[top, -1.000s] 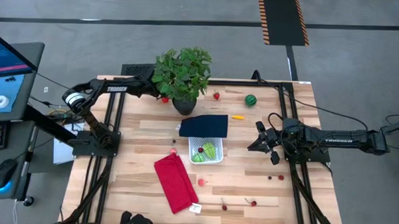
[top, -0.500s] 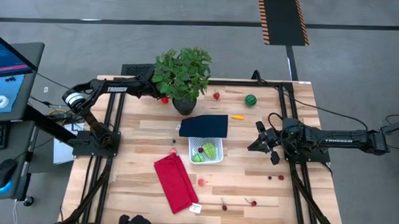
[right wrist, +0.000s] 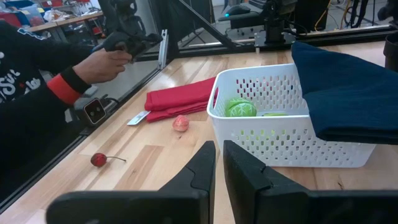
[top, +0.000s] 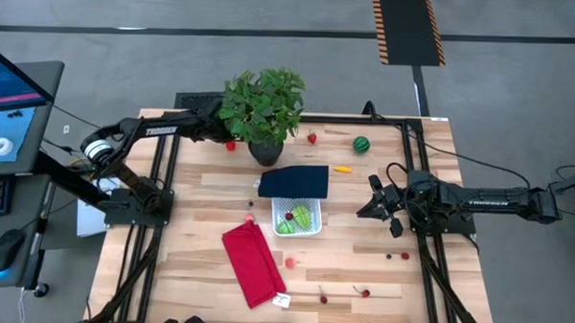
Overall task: Pick and placing Produce into tupperware
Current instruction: Put the left strawberry into the bin
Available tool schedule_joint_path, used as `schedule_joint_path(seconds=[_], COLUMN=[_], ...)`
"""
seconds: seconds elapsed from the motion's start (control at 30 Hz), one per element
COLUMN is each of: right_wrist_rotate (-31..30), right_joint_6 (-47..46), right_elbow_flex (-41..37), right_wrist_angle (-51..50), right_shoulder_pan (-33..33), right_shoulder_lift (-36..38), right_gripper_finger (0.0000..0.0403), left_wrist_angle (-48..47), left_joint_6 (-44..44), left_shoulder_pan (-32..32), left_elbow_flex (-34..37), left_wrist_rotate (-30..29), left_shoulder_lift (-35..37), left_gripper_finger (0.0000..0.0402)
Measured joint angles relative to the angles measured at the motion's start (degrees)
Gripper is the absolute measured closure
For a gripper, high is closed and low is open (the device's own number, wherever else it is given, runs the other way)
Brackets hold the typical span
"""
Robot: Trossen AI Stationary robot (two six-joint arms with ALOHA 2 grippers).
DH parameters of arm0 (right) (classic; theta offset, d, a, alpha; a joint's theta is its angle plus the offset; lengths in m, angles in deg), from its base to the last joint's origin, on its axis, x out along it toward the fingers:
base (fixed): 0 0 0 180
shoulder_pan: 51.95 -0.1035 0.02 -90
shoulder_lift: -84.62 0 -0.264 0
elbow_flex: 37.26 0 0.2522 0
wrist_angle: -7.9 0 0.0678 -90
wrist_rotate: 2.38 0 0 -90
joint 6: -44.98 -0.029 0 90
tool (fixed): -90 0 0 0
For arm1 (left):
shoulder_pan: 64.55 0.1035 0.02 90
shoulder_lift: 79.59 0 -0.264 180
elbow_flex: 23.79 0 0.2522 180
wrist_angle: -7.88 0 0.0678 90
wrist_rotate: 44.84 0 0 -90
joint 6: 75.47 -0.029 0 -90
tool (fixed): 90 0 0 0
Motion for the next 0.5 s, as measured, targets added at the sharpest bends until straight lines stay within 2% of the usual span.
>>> schedule_joint_path(seconds=[0.17, 0.5], right_wrist_rotate=[0.0, 0.0], right_joint_6=[0.0, 0.02], right_elbow_flex=[0.0, 0.0], right_wrist_angle=[0.0, 0.0], right_shoulder_pan=[0.01, 0.02], right_shoulder_lift=[0.0, 0.01], right_gripper_finger=[0.0346, 0.0346], left_wrist_angle=[-3.68, -16.75], left_joint_6=[0.11, 4.01], left_shoulder_pan=[-1.16, -4.47], left_elbow_flex=[0.02, 0.02], left_wrist_rotate=[-1.01, -4.81], left_shoulder_lift=[3.28, 11.65], left_gripper_finger=[0.0401, 0.0401])
